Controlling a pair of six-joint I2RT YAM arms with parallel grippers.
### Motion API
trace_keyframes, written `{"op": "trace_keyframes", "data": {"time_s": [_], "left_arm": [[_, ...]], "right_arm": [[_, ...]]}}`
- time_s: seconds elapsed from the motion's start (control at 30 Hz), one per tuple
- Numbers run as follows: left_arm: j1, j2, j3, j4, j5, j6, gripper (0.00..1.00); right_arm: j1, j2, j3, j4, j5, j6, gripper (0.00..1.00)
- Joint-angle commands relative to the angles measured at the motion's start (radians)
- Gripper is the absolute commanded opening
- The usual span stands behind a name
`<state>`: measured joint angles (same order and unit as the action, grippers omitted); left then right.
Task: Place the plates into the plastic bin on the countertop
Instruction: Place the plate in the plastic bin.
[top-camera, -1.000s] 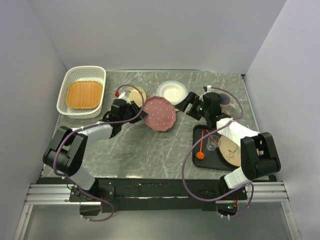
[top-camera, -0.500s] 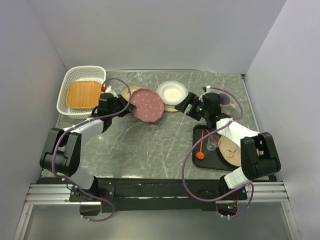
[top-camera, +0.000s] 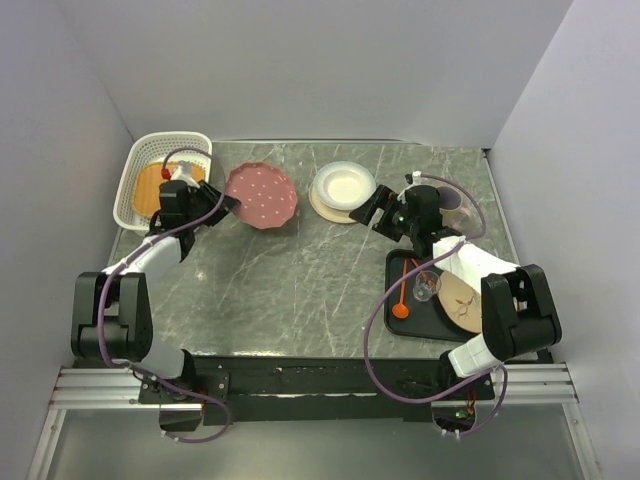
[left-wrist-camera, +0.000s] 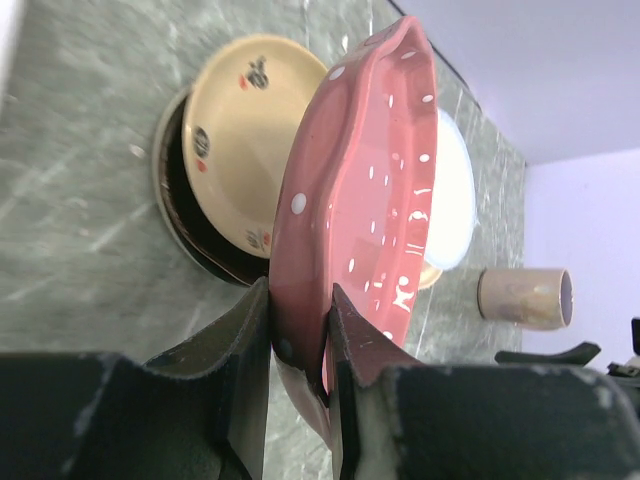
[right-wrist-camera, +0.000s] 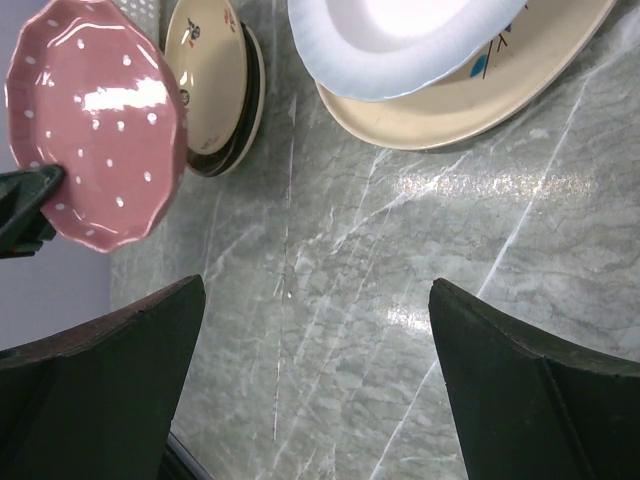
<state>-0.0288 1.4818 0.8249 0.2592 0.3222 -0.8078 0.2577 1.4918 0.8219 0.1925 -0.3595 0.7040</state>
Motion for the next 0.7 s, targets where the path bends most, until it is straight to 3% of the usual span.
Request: {"op": "trace_keyframes", "data": {"time_s": [0.0,0.67], "left_arm": [[0.052,-0.089,0.071,0.132,0.092,-0.018,0.01],[0.296,-0.068,0.066,0.235,0.250,-0.148,0.01]], "right_arm": [[0.008,-0.005,0.000,0.015,-0.007,-0.015,1.00],[0.009,0.018,0.002,0.025,-0.021,-0.009,1.00]]}}
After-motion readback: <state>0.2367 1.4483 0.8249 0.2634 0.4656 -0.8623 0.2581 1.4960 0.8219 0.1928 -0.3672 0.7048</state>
